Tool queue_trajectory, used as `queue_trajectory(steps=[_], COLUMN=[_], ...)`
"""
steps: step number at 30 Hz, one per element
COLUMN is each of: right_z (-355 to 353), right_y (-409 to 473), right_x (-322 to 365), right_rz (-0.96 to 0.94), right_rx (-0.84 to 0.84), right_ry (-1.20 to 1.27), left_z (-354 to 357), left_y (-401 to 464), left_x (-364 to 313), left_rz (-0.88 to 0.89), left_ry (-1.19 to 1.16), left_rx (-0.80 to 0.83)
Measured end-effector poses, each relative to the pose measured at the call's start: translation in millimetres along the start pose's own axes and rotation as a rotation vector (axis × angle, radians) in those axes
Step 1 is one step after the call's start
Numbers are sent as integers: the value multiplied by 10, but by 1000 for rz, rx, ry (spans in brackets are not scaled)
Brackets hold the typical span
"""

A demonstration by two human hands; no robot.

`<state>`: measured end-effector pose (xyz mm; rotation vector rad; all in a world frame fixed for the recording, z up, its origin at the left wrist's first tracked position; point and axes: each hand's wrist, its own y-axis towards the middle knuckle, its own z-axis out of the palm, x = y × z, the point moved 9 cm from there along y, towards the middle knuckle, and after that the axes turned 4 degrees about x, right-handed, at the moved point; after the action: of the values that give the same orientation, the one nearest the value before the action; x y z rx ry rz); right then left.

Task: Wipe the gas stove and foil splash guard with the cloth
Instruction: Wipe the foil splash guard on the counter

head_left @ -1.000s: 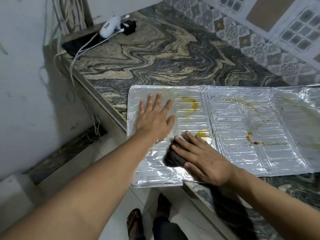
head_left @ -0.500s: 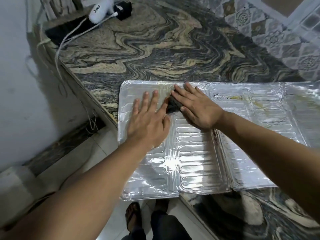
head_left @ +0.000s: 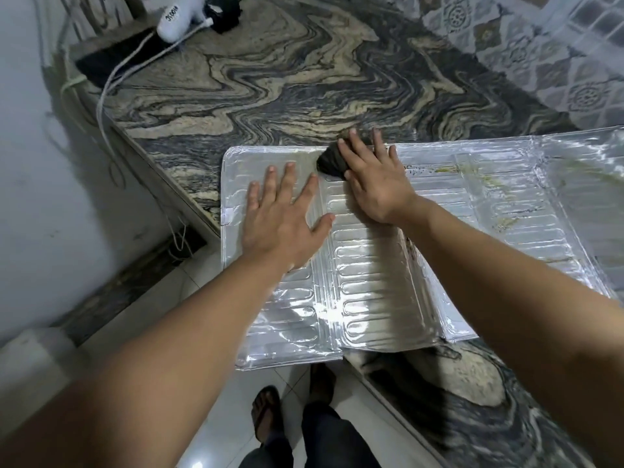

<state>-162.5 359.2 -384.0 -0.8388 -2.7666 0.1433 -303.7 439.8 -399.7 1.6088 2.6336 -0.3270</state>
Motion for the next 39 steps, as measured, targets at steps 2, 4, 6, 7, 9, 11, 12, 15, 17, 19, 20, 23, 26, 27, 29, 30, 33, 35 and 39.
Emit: queue_trajectory(steps=[2,4,6,7,9,11,12,15,17,19,20,23,26,27,29,30,33,35,39], right_z=[62,123,177,201,252,317,344,373,382,366,357,329,277,255,203,171,84,30,-82], right_y=[-225,-494,-760,-886,-1124,-1331,-1428,-1700,-1864,-1991,-2031,-2046,-1866,-1771,-1531,-1396,-980,-709,-271], right_x=[74,187,303,356,438,461,457,409,347,254,193,-20,-204,-250,-319,-353,-478,-577,-759], right_rz=[-13,-26,-42,-60,-109,-152,-169,-207,-215,-217,-224,-257,-245,-237,-221,-218,-201,-176,-139], right_rx=[11,26,48,58,85,116,127,143,154,167,177,219,233,228,208,193,151,120,83], right_ry=[-3,-7,0,-1,-16,-31,-28,-19,-2,17,13,-20,-32,-39,-52,-63,-92,-103,-96], left_z=[0,-11,-16,-20,-32,-34,-35,-26,-16,-21,-28,-36,-25,-21,-10,-1,6,5,10], left_y=[4,3,3,0,-7,-8,-8,-13,-14,-20,-25,-40,-37,-30,-18,-13,-15,-18,-59], left_x=[-5,-8,-15,-19,-20,-10,-4,-2,-4,-7,-4,-17,-29,-27,-12,-7,-18,-23,-58], left_rz=[2,8,19,23,30,37,40,51,56,60,62,70,84,84,73,68,64,68,92], left_ry=[6,-6,-17,-21,-31,-37,-32,-18,-14,-4,-1,-2,9,7,-1,-1,14,14,35], left_rx=[-11,-27,-25,-22,-18,-17,-18,-15,5,13,15,20,18,16,14,12,3,7,8])
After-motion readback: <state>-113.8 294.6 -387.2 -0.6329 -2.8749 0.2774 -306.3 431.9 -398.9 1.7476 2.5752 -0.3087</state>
